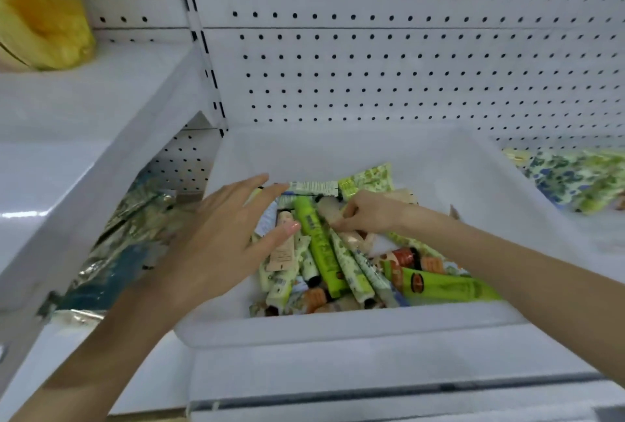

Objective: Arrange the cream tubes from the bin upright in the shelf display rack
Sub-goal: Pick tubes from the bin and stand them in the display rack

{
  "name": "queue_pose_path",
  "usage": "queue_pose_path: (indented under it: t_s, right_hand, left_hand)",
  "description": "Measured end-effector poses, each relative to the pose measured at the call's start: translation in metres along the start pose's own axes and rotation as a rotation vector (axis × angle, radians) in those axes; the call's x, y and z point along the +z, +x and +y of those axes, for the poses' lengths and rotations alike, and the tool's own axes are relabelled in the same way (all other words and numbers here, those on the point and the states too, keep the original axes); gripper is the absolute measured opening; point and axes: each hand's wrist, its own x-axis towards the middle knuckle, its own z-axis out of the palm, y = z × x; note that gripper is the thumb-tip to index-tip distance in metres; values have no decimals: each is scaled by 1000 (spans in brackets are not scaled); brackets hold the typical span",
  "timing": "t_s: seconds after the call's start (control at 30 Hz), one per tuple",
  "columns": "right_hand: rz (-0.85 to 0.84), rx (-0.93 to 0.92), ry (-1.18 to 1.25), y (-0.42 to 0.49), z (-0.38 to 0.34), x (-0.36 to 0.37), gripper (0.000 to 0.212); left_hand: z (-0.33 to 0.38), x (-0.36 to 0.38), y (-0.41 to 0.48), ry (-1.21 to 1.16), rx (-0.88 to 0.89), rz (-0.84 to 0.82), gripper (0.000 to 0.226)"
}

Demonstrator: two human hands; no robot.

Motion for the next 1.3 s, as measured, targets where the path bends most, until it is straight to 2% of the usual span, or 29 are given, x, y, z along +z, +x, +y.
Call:
queue_pose_path:
  t_s: [0.1,0.2,0.43,0.53,0.63,0.83,0.9,1.0,1.1,1.23,1.3]
  right_hand:
    - [30,7,86,-9,-2,-13,44]
    - [92,3,398,-22,-3,-32,26]
    - [-34,-155,657,-39,-2,-53,24]
    - [10,-190,710,-40,-8,-51,23]
    - [64,-218,746,-38,-13,-49,24]
    - [-21,-235,857,-35,-16,-46,28]
    - [3,-197,809,-35,-12,-50,29]
    - [13,-125,517,-32,-4,-46,29]
    - [-62,-98,279,-24,-2,-29,28]
    - [-207,-97,152,-13,-2,-11,24]
    - [-231,-103,113,-8,-1,-5,33]
  left_hand:
    - [5,-4,12,-87,18,-24,68]
    - [12,-3,35,-209,-1,-51,57]
    - [20,13,61,-644,-129,-274,44]
    - [17,13,62,-861,-188,-367,29]
    - [18,14,64,-905,-213,-364,20]
    - [16,8,64,-957,-262,-327,19]
    - [14,9,65,-988,-296,-295,18]
    - [12,9,66,-1037,-365,-242,18]
    - [11,9,67,-1057,-384,-238,17]
    - [10,12,68,-1050,-437,-266,22]
    - [9,12,68,-1048,-445,-274,22]
